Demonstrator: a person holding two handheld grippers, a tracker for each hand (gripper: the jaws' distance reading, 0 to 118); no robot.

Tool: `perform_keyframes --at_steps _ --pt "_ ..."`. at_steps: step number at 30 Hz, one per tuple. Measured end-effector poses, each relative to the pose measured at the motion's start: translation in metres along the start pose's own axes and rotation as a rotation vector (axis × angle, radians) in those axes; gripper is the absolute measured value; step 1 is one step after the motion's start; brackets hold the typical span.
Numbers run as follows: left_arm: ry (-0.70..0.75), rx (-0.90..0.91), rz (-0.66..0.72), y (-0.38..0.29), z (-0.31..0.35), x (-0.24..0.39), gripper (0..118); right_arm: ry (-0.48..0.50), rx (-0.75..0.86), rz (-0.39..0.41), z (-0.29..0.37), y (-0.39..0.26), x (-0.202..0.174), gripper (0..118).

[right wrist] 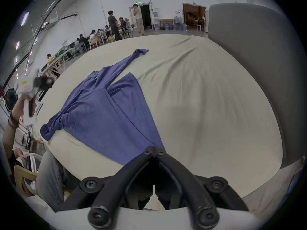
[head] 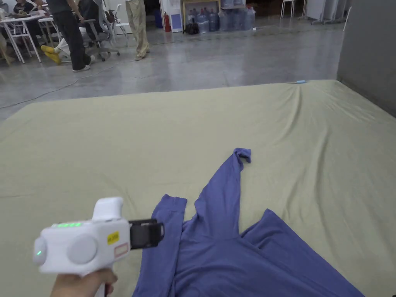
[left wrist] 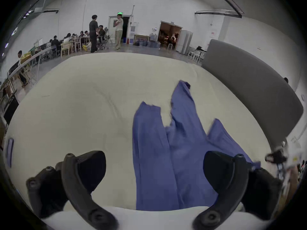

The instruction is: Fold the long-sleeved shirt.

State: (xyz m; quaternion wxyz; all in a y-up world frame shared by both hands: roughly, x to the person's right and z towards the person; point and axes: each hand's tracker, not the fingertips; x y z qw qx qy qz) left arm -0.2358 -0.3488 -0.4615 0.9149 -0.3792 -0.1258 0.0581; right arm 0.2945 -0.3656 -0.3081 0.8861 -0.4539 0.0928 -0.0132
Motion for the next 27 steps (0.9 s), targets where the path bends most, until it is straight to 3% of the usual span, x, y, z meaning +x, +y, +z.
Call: perform_keyframes --at_steps 4,8,10,11,13,14,15,16,17,23,27 --pt "0.149 -0.072 -0.024 0.039 -0.090 -0.009 114 0.006 -0.026 -0.001 -0.011 -0.001 0.002 0" --pt "0.173 -0.142 0.017 0.046 -0.155 -0.023 113 0.015 -0.051 -0.008 -0.022 -0.002 0.004 0" --pt "0.178 -0.225 0.038 0.041 -0.177 -0.029 107 0.010 -0.060 -0.009 -0.027 -0.002 0.006 0" --pt "0.220 -0.258 0.034 0.038 -0.184 -0.029 93 0.009 -0.065 -0.010 -0.028 -0.002 0.007 0" --pt "0.209 -0.235 0.022 0.032 -0.178 -0.027 77 0.008 -0.068 -0.010 -0.029 -0.002 0.010 0" --pt "0.216 -0.202 -0.002 0.033 -0.173 -0.022 54 0.005 -0.069 -0.011 -0.030 -0.001 0.011 0" --pt "0.200 -0.204 -0.020 0.035 -0.167 -0.018 5 0.003 -0.068 -0.012 -0.030 -0.001 0.012 0" --pt "0.192 -0.185 -0.046 0.038 -0.159 -0.013 0 0.002 -0.068 -0.013 -0.028 0.000 0.009 0" --pt "0.229 -0.150 -0.084 0.041 -0.151 -0.013 0 0.001 -0.068 -0.013 -0.029 0.001 0.008 0" --pt "0.088 -0.076 -0.103 0.054 -0.049 -0.006 0 0.005 -0.040 0.004 -0.019 0.008 -0.003 0" --pt "-0.018 -0.094 -0.156 0.017 0.040 0.006 0 0.015 -0.013 0.026 -0.009 0.011 -0.013 0"
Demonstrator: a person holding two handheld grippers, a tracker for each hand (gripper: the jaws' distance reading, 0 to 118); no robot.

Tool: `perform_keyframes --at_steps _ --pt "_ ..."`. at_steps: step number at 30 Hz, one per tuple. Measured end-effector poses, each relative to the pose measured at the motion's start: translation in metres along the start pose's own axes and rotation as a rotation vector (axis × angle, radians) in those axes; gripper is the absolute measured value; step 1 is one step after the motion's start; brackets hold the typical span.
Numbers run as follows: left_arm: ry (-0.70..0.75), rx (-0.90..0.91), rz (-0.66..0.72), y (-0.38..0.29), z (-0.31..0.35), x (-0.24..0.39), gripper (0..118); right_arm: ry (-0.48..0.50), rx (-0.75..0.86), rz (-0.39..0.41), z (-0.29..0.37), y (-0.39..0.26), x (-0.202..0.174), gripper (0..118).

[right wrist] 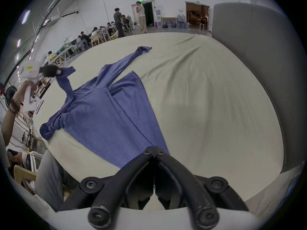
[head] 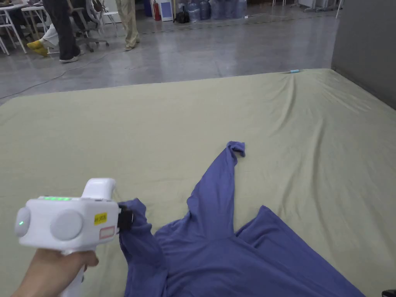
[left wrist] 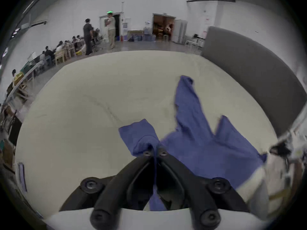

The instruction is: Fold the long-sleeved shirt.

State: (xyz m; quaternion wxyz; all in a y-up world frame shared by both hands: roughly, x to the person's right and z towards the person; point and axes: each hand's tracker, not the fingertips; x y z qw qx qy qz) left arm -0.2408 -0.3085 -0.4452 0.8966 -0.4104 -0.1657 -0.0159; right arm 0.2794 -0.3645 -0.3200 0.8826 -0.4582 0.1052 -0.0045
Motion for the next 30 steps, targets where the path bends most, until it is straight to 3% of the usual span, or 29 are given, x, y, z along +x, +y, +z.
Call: perform_keyframes --at_steps 5,12,13,14,15,16,17,22,23,24,25,30 --pt "-0.070 -0.168 0.057 -0.088 0.054 0.014 0 0.013 0.021 0.022 0.008 0.000 -0.010 0" --pt "-0.082 -0.301 0.132 -0.172 0.026 0.005 0 0.024 0.025 0.029 0.011 -0.002 -0.021 0" --pt "-0.093 -0.292 0.163 -0.172 0.026 0.003 12 0.024 0.023 0.031 0.012 -0.002 -0.020 0" --pt "-0.087 -0.280 0.160 -0.168 0.030 0.004 44 0.021 0.020 0.032 0.013 -0.002 -0.021 0" --pt "-0.089 -0.261 0.157 -0.163 0.035 0.004 96 0.018 0.019 0.033 0.014 -0.001 -0.021 0" --pt "-0.085 -0.232 0.140 -0.156 0.041 0.005 117 0.016 0.021 0.034 0.016 -0.001 -0.021 0" --pt "-0.087 -0.199 0.123 -0.148 0.048 0.006 118 0.015 0.023 0.032 0.018 -0.001 -0.021 0" --pt "-0.085 -0.012 0.166 -0.095 0.087 0.010 114 0.017 0.036 0.030 0.023 0.000 -0.024 0" --pt "-0.086 0.038 0.157 -0.088 0.088 0.011 99 0.017 0.038 0.032 0.023 0.000 -0.026 0" --pt "-0.086 0.068 0.137 -0.079 0.084 0.012 42 0.020 0.039 0.034 0.023 0.000 -0.027 0" --pt "-0.064 0.059 0.128 -0.071 0.074 0.013 0 0.026 0.040 0.034 0.023 0.001 -0.027 0" --pt "-0.054 0.047 0.120 -0.036 0.009 0.014 0 0.038 0.038 0.041 0.021 0.001 -0.027 0"
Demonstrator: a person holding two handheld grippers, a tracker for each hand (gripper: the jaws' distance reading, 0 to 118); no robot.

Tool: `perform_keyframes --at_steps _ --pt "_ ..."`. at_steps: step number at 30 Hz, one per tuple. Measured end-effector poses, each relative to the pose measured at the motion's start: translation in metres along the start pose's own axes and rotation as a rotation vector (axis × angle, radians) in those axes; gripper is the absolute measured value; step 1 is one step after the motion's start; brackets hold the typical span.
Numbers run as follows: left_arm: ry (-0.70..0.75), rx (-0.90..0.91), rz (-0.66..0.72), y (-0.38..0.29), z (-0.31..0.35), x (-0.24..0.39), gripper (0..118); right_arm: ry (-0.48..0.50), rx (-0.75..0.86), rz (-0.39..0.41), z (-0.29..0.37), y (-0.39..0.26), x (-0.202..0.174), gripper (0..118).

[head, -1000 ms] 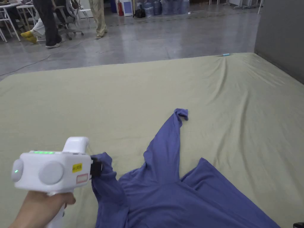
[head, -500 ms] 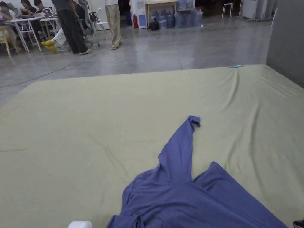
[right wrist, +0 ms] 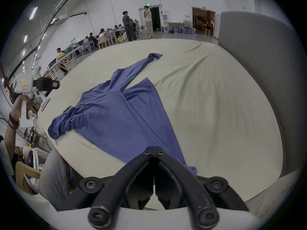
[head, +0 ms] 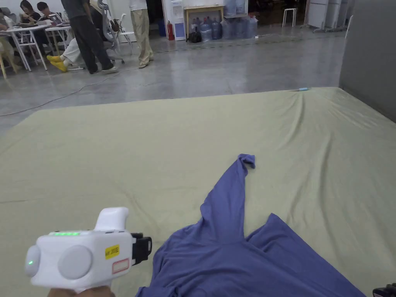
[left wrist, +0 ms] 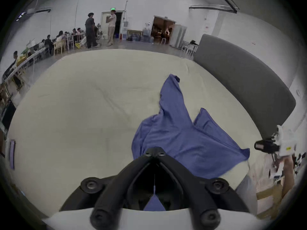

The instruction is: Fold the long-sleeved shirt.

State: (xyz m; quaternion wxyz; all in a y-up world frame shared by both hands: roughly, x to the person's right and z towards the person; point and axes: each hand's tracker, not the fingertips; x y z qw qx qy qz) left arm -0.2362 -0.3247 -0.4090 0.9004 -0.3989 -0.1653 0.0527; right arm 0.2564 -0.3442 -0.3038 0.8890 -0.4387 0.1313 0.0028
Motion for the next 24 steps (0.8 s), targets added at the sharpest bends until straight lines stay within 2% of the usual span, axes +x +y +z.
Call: perform_keyframes --at_steps 2,3,5,6,9,13,14,17,19,20,21,22,23,24 --pt "0.004 0.001 -0.003 0.013 -0.034 -0.001 0 -0.002 0.000 0.001 -0.001 0.000 0.001 0" --pt "0.023 -0.001 -0.012 0.019 -0.052 -0.004 15 -0.003 0.000 -0.001 -0.001 0.001 0.003 0" --pt "0.099 -0.035 -0.040 0.032 -0.091 -0.007 91 -0.005 0.000 -0.005 0.000 0.001 0.007 0" --pt "0.148 -0.062 -0.051 0.035 -0.108 -0.009 111 -0.006 -0.001 -0.008 0.000 0.001 0.009 0" --pt "0.218 -0.066 -0.046 0.042 -0.145 -0.019 110 -0.012 -0.003 -0.022 0.000 -0.002 0.015 0" --pt "0.193 -0.143 0.002 0.040 -0.175 -0.031 107 -0.018 -0.013 -0.039 -0.002 -0.006 0.023 0" --pt "0.190 -0.151 0.001 0.038 -0.180 -0.031 103 -0.021 -0.017 -0.041 -0.003 -0.006 0.024 0" --pt "0.205 -0.214 -0.059 0.030 -0.191 -0.022 79 -0.026 -0.023 -0.049 -0.004 -0.007 0.027 0" --pt "0.216 -0.229 -0.109 0.021 -0.196 -0.014 73 -0.030 -0.022 -0.051 -0.004 -0.007 0.027 0" --pt "0.242 -0.176 -0.132 0.017 -0.193 -0.012 73 -0.030 -0.021 -0.051 -0.004 -0.007 0.027 0" --pt "0.227 -0.191 -0.112 0.017 -0.191 -0.011 70 -0.031 -0.019 -0.053 -0.003 -0.006 0.028 0" --pt "0.226 -0.192 -0.106 0.019 -0.189 -0.010 64 -0.032 -0.018 -0.053 -0.003 -0.006 0.028 0" --pt "0.228 -0.186 -0.103 0.022 -0.183 -0.008 52 -0.035 -0.016 -0.053 -0.002 -0.005 0.027 0" --pt "0.222 -0.174 -0.107 0.023 -0.175 -0.008 20 -0.042 -0.014 -0.053 0.000 -0.004 0.027 0"
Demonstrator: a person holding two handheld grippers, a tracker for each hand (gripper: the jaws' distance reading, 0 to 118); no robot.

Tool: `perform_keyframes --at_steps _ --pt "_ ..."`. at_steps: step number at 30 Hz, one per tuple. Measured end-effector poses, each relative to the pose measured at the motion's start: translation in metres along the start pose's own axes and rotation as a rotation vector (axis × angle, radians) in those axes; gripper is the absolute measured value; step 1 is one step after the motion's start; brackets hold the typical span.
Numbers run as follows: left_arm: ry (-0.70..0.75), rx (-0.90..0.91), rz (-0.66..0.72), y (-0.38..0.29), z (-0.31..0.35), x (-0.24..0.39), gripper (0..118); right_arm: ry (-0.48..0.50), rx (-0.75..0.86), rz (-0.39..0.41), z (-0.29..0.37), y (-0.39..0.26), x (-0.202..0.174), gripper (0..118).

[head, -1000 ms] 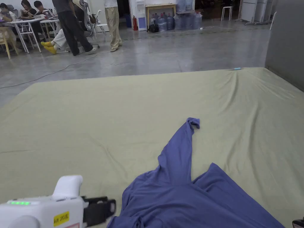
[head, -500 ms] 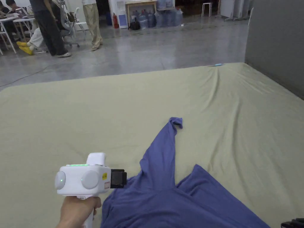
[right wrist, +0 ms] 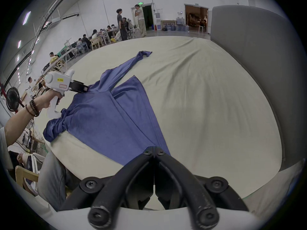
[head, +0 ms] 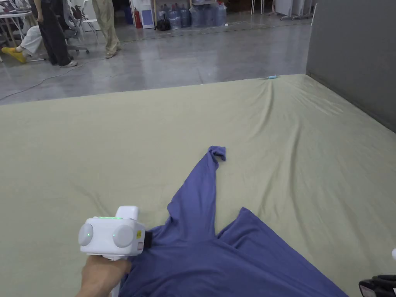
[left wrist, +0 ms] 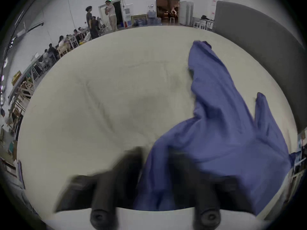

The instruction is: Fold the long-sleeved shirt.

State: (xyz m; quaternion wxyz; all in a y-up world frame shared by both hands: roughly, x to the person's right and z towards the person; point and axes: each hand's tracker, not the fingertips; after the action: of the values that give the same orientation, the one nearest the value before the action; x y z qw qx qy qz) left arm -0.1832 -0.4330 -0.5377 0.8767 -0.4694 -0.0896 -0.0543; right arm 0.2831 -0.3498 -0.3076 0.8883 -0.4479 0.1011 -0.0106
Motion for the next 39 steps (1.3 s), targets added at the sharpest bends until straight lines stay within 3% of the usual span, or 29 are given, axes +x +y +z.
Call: perform_keyframes --at_steps 1,6,7,8,9,10,16,18,21,22,23,24,31,39 --pt "-0.001 0.012 -0.009 0.002 0.006 0.000 0 -0.008 0.004 0.000 0.002 0.002 0.000 0" --pt "-0.034 0.083 0.014 0.004 0.044 -0.012 0 -0.065 0.027 -0.002 0.017 0.003 0.006 0" --pt "-0.048 0.096 0.024 0.004 0.049 -0.014 0 -0.089 0.029 -0.004 0.019 0.000 0.009 7" --pt "-0.092 0.111 0.038 0.004 0.056 -0.017 0 -0.085 0.019 -0.005 0.020 -0.003 0.012 34" --pt "-0.115 0.132 0.049 0.003 0.064 -0.017 0 -0.103 -0.003 -0.009 0.020 -0.006 0.016 72" --pt "-0.121 0.145 0.042 0.003 0.072 -0.016 0 -0.107 -0.021 -0.025 0.017 -0.011 0.020 83" --pt "-0.142 0.211 0.005 -0.002 0.113 0.000 0 -0.098 -0.113 -0.030 -0.020 -0.039 0.030 79" --pt "-0.144 0.225 -0.002 -0.003 0.120 0.002 0 -0.104 -0.121 -0.009 -0.034 -0.039 0.025 64" --pt "-0.139 0.226 -0.010 -0.002 0.123 -0.001 0 -0.117 -0.121 -0.006 -0.057 -0.034 0.019 53" --pt "-0.137 0.227 -0.010 -0.003 0.125 -0.001 0 -0.124 -0.124 0.002 -0.063 -0.032 0.017 38" --pt "-0.136 0.226 -0.006 -0.003 0.125 -0.004 0 -0.139 -0.142 0.029 -0.069 -0.031 0.014 11" --pt "-0.136 0.227 -0.003 -0.003 0.125 -0.006 0 -0.151 -0.163 0.064 -0.073 -0.032 0.011 1" --pt "-0.182 0.298 0.050 -0.003 0.151 -0.023 0 -0.112 -0.090 0.047 -0.047 -0.009 0.005 1" --pt "-0.163 0.540 0.113 0.058 0.241 -0.062 0 -0.089 0.279 0.126 0.032 0.152 -0.010 1"
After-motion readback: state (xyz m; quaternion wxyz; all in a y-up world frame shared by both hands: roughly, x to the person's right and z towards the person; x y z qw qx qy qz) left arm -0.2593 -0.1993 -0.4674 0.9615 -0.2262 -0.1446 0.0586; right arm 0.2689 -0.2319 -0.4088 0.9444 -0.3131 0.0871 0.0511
